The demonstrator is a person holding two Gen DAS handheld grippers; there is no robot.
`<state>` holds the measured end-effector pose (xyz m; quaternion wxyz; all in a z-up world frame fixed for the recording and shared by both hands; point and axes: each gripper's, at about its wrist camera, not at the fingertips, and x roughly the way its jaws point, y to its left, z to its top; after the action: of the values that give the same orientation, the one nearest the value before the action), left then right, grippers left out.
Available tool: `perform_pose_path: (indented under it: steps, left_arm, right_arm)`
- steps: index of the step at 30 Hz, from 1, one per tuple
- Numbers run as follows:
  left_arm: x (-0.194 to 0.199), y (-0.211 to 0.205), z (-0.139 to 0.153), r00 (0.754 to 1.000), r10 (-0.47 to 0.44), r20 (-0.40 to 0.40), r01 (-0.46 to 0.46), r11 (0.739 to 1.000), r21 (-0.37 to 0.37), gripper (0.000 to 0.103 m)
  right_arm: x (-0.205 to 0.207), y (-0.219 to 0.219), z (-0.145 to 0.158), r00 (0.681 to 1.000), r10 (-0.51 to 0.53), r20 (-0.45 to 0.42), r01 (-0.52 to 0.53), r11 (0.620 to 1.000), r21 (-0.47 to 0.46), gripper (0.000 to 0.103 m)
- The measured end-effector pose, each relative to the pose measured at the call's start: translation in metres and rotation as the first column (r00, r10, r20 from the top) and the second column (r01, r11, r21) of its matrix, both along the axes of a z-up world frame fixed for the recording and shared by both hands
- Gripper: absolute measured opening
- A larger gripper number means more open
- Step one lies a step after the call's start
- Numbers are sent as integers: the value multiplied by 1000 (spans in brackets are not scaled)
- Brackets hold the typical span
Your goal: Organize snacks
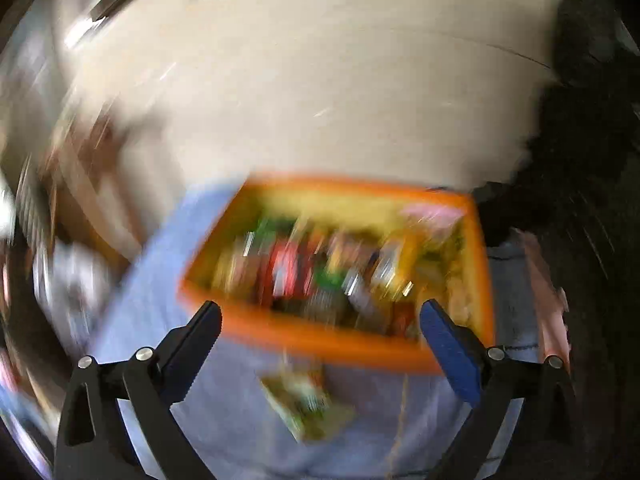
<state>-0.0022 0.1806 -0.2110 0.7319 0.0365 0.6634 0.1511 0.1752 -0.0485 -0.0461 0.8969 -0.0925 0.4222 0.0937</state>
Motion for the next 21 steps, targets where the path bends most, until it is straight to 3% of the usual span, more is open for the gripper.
perform_pose_path:
  steps: [2, 5, 12, 13, 14, 15, 18, 21]
  left_arm:
    - [-3, -1, -6, 999, 1, -37, 0, 1000, 13, 99]
    - [-9, -4, 0, 1000, -11, -25, 13, 999, 48, 99]
    - [-25, 0, -3, 997, 52, -62, -48, 997, 63, 99]
    - [-27, 1, -5, 996, 61, -70, -56, 996, 66, 99]
    - [-29, 1, -7, 995, 68, -78, -63, 996, 65, 99]
    - [-30, 1, -8, 994, 73, -83, -68, 996, 62, 99]
    - [-32, -2, -12, 993, 80, -92, -76, 996, 49, 99]
    - [-30, -6, -12, 994, 67, -92, -63, 997, 46, 99]
  right_arm:
    - [-3, -1, -43, 995, 26, -93, -26, 1000, 5, 99]
    - [11, -13, -95, 981, 54, -185, -41, 996, 74, 99]
    - [41, 0, -142, 947, 145, -287, -130, 989, 71, 98]
    - [37, 3, -146, 953, 143, -268, -136, 990, 43, 93]
    - [34, 7, -147, 963, 136, -231, -141, 990, -7, 80]
    - [30, 10, -144, 968, 133, -211, -143, 989, -33, 52]
    - [23, 6, -138, 961, 98, -258, -86, 995, 56, 45]
    - [8, 2, -127, 969, 47, -242, -34, 998, 56, 44]
